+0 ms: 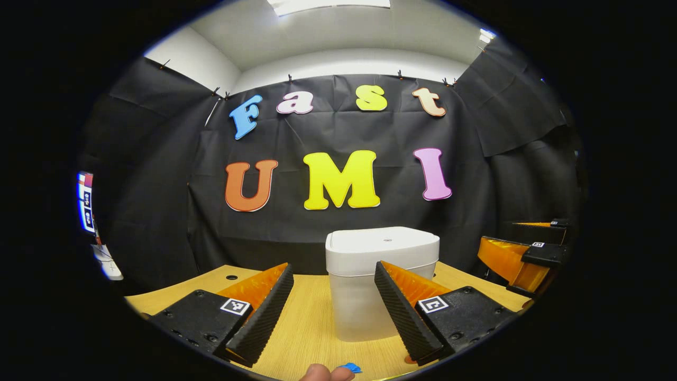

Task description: Press the lid of the desktop garbage bin to open it, pick up the crumpled paper on the desktop and throw it into the bin, then pick up the pop can on the desktop and drop it into the bin, and finally close the garbage bin lid.

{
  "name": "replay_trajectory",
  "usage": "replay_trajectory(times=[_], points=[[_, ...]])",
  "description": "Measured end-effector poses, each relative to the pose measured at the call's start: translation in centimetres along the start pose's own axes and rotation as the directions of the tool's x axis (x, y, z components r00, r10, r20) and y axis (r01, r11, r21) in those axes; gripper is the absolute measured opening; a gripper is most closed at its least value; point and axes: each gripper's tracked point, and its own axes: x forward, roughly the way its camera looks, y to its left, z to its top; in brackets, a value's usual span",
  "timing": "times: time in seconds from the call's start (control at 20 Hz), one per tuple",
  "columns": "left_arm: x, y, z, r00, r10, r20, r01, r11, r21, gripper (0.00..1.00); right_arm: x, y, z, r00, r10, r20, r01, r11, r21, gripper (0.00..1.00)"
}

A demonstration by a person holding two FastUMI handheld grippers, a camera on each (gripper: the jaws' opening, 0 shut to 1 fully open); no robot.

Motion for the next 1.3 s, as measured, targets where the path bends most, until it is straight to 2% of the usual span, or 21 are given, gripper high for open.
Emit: replay_trajectory(times=[0.25,0.45,0.7,0.85,1.0,1.1,1.15,1.2,1.25,1.3], points=[[0.0,1.2,-1.0,1.0,0.017,-0.019,-0.017,1.0,-0.01,0.99,1.6,1.2,-0.2,1.0,0.018,-0.021,-0.018,1.0,-0.012,0.96],[-0.6,2.0,-1.3,1.0,0.022,-0.016,-0.022,1.0,0.017,0.99,3.8,2.8,1.2,0.999,0.04,-0.012,-0.041,0.999,-0.028,0.96],[-0.9,3.6,-1.7,0.999,0.038,-0.021,-0.038,0.999,0.001,0.99,7.2,6.1,4.5,0.996,0.087,0.015,-0.086,0.995,-0.048,0.96],[-1.0,5.0,-2.2,0.998,0.06,-0.029,-0.06,0.998,-0.016,0.99,9.4,8.4,4.5,0.993,0.121,-0.012,-0.122,0.99,-0.067,0.95],[-1.3,6.1,-2.4,0.997,0.075,-0.033,-0.075,0.997,-0.021,0.99,11.5,10.1,3.5,0.988,0.137,-0.071,-0.142,0.987,-0.07,0.86],[-1.2,6.8,-2.5,0.996,0.083,-0.035,-0.083,0.996,-0.018,0.99,12.6,10.2,2.5,0.988,0.112,-0.104,-0.119,0.991,-0.063,0.72],[-1.2,7.1,-2.6,0.996,0.086,-0.037,-0.087,0.996,-0.017,0.99,13.0,10.6,2.1,0.987,0.112,-0.119,-0.119,0.992,-0.05,0.6],[-1.2,7.2,-2.7,0.995,0.087,-0.039,-0.088,0.996,-0.018,0.99,13.3,10.6,1.9,0.986,0.105,-0.13,-0.111,0.993,-0.04,0.57],[-1.1,7.4,-2.8,0.995,0.086,-0.042,-0.087,0.996,-0.02,0.99,13.5,10.6,1.7,0.985,0.1,-0.139,-0.105,0.994,-0.032,0.41],[-1.0,7.4,-2.9,0.996,0.084,-0.043,-0.085,0.996,-0.021,0.99,13.8,10.7,1.6,0.985,0.101,-0.141,-0.107,0.994,-0.033,0.41]])
